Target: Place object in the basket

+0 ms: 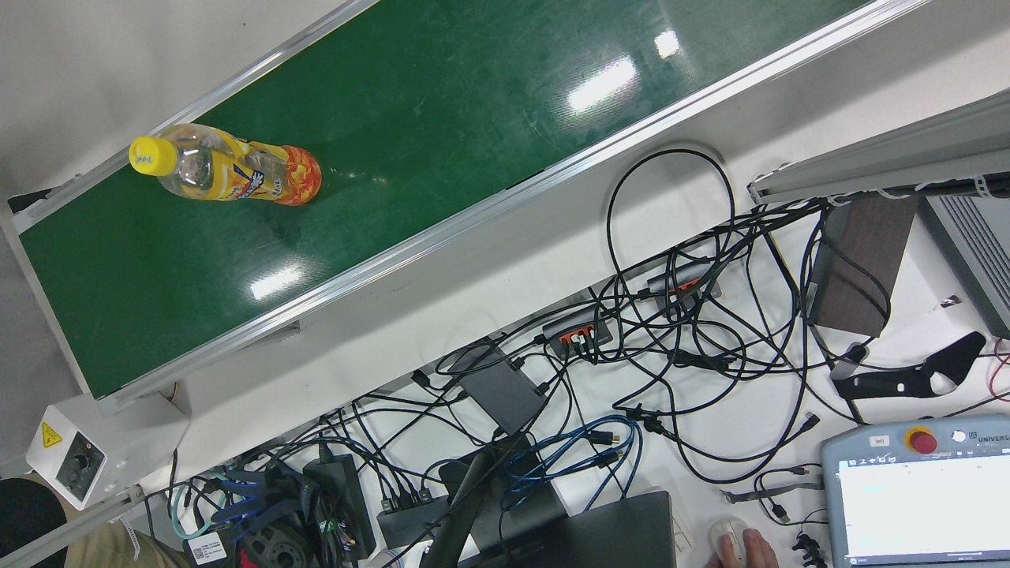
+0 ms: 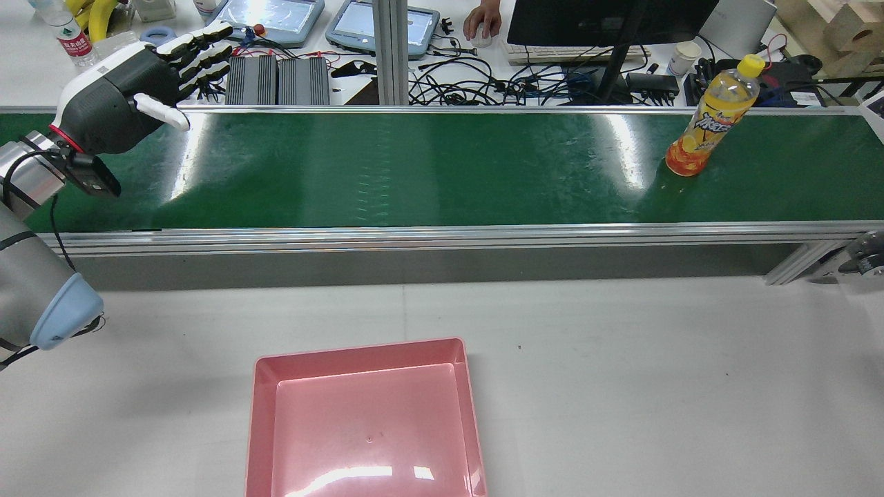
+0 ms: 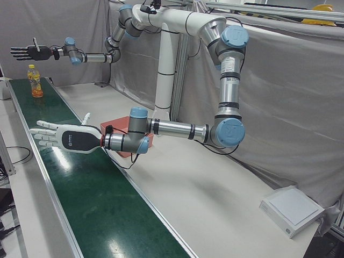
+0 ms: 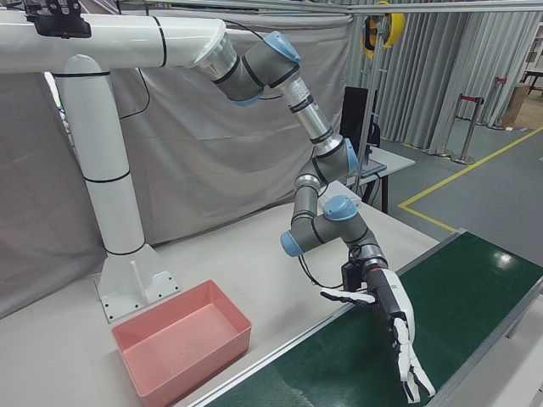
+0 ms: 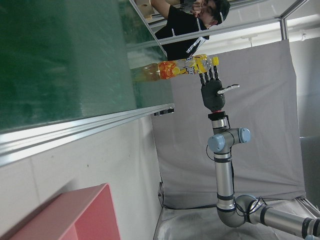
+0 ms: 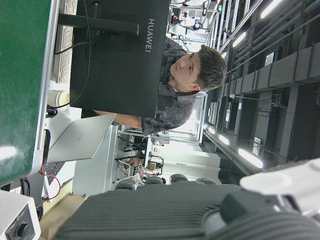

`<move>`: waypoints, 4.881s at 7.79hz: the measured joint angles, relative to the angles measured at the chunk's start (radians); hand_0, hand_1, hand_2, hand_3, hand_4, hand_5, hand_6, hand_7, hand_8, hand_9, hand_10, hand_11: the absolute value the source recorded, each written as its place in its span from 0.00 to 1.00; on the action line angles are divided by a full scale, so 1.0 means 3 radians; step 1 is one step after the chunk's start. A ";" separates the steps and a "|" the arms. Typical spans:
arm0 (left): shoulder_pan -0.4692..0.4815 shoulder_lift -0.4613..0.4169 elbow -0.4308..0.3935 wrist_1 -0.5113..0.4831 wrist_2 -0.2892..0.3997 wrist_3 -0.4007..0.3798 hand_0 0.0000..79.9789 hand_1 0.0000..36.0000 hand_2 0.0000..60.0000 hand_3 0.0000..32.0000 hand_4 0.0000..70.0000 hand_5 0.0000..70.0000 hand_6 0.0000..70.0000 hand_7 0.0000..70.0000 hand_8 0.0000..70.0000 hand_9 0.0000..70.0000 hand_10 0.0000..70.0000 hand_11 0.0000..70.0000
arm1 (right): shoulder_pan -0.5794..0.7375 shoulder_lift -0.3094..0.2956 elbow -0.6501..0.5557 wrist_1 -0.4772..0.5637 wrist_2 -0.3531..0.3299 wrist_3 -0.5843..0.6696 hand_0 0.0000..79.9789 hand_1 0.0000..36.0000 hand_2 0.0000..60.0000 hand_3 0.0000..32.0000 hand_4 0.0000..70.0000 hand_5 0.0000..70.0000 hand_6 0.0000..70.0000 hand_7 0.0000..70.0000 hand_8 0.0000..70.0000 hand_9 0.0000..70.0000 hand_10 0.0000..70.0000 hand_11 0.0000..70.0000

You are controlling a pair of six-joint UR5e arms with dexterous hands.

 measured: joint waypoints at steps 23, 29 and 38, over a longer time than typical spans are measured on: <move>-0.0009 -0.0005 -0.0008 0.0000 0.0005 -0.0044 0.66 0.15 0.00 0.12 0.19 0.15 0.00 0.00 0.08 0.09 0.07 0.13 | 0.0000 0.0000 0.0005 0.0000 0.0000 0.0000 0.00 0.00 0.00 0.00 0.00 0.00 0.00 0.00 0.00 0.00 0.00 0.00; -0.0022 0.0007 -0.0093 0.0004 0.0008 -0.0048 0.67 0.17 0.00 0.11 0.20 0.15 0.00 0.00 0.09 0.10 0.08 0.13 | 0.0000 0.0000 0.0005 0.0000 0.0000 0.0000 0.00 0.00 0.00 0.00 0.00 0.00 0.00 0.00 0.00 0.00 0.00 0.00; -0.0017 0.0020 -0.0092 0.0010 0.0005 -0.0042 0.65 0.15 0.00 0.09 0.19 0.15 0.00 0.00 0.09 0.10 0.08 0.13 | 0.0000 0.0000 0.0002 0.0000 0.0000 0.0000 0.00 0.00 0.00 0.00 0.00 0.00 0.00 0.00 0.00 0.00 0.00 0.00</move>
